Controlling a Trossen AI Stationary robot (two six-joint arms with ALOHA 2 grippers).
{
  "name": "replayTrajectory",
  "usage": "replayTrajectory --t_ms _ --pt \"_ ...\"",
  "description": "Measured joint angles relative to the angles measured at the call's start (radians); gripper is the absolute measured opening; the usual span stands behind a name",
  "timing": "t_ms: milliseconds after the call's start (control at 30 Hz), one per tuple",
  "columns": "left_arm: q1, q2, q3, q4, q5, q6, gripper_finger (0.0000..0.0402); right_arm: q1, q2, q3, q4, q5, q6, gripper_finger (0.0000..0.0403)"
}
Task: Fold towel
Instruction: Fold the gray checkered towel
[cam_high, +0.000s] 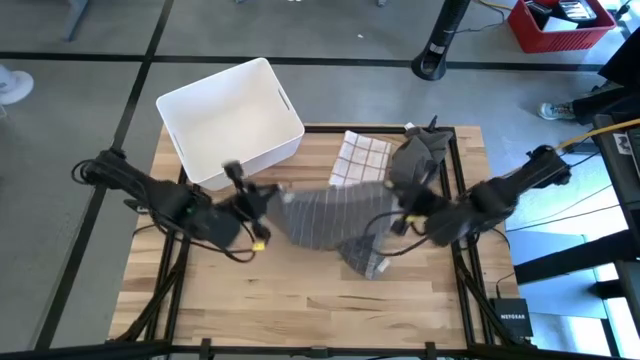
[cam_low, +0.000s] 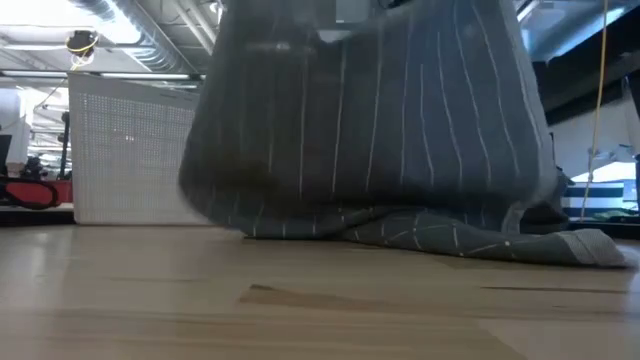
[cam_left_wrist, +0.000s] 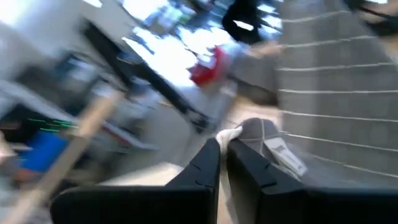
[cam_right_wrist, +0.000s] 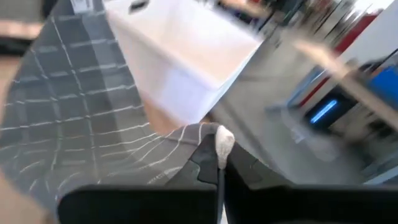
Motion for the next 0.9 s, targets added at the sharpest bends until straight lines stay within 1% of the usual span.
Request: replayTrajectory --t_ms 67,133,233,367,433,533,667,733,800,900 --pt "0.010 0.000 0.078 0.020 -0.105 0.121 0.0015 -0.017 -0.015 0.063 0.001 0.034 -0.110 0.0004" --pt "0.023 0.000 0.149 0.050 -0.170 0.232 0.0015 -0.040 -0.029 0.127 0.003 0.059 -0.191 0.0004" --pt "0.059 0.000 0.243 0.123 -0.189 0.383 0.0015 -0.093 -0.034 0.223 0.037 0.077 -0.334 0.0003" --pt "0.120 0.000 0.331 0.255 -0.186 0.578 0.0015 -0.184 -0.033 0.335 0.162 0.069 -0.565 0.0005" --pt "0.145 0.000 0.367 0.326 -0.155 0.662 0.0015 -0.227 -0.033 0.383 0.243 0.046 -0.681 0.0005" --pt "0.174 -0.002 0.414 0.444 -0.061 0.765 0.0015 -0.283 -0.032 0.453 0.365 -0.010 -0.832 0.0003" --pt "0.200 -0.003 0.469 0.591 0.053 0.883 0.0015 -0.353 -0.032 0.539 0.517 -0.144 -1.008 0.0004" --pt "0.214 -0.005 0.491 0.632 0.113 0.928 0.0015 -0.388 -0.030 0.569 0.585 -0.218 -1.066 0.0003" --pt "0.224 -0.006 0.513 0.646 0.163 0.958 0.0015 -0.413 -0.029 0.594 0.613 -0.298 -1.101 0.0002" --pt "0.221 -0.008 0.523 0.646 0.181 0.977 0.0015 -0.419 -0.029 0.614 0.595 -0.410 -1.133 0.0002"
